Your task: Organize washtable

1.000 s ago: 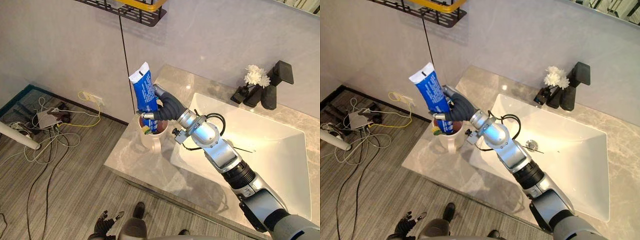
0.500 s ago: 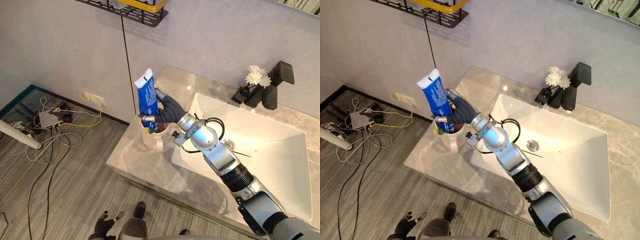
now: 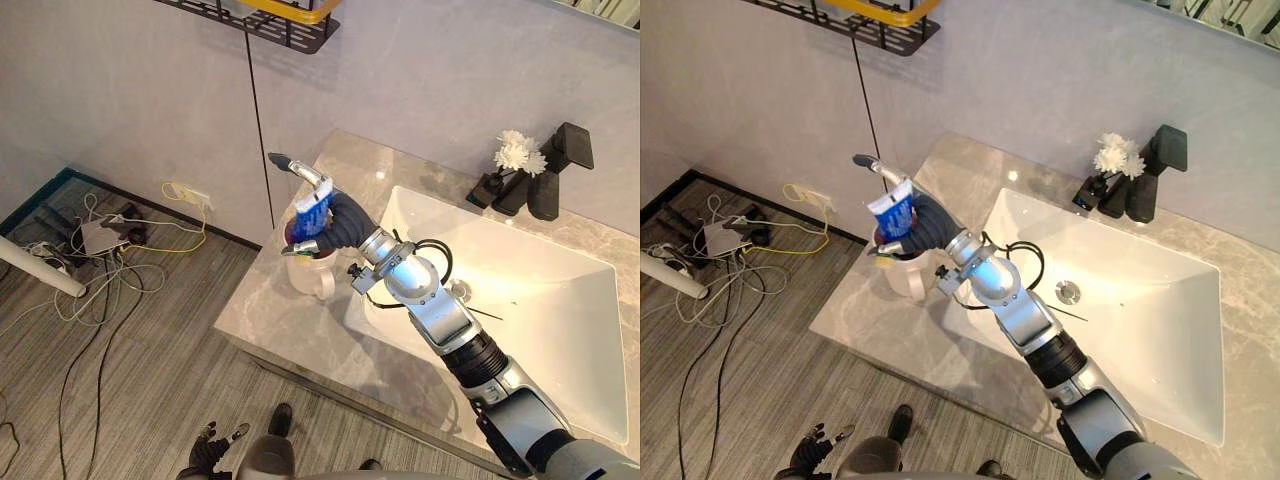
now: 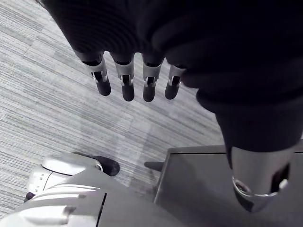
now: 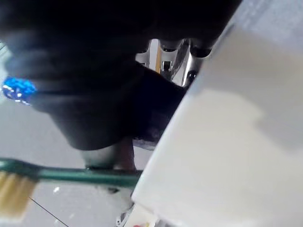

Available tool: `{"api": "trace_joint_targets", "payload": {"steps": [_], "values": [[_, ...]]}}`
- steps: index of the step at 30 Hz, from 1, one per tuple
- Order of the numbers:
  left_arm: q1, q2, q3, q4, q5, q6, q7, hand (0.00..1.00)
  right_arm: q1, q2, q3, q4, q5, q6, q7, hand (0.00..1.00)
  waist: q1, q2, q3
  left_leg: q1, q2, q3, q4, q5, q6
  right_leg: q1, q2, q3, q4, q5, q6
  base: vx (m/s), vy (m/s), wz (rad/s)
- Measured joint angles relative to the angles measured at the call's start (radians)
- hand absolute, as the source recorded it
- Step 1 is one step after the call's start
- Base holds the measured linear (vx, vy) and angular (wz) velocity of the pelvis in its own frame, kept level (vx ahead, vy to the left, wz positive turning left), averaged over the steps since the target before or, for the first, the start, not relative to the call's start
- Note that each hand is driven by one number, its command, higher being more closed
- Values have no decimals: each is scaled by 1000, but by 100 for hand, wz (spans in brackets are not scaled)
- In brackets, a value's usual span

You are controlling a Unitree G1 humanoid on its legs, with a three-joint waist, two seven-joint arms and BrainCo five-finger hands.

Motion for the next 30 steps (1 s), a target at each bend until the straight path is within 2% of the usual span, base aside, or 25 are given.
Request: {"api": "trace_joint_targets", "payload": {"steps": [11,17,20,30], "values": [[1,1,0,0,0,1,0,0,0,-4,-6,-1,-7,0,0,0,-3,0,0,3,0,1,0,0,0,2,0,1,0,0,0,0,0,0],[2,2,-1,1,3,1,-2,0,40,-56,-35,-64,-7,0,6,0,-9,-1,0,8,0,6,0,0,0,4,-1,5,0,0,0,0,0,-1],[5,4,-1,9,8,1,-3,0,47,-87,-49,-84,-6,0,7,0,-29,-1,0,11,2,12,-1,0,0,4,0,13,0,0,0,0,0,-7],[6,10,-10,25,10,2,-5,0,68,-120,-91,-159,-4,-4,7,0,-53,0,0,19,12,39,-3,0,0,-5,4,39,0,0,0,-6,-5,-8]]}}
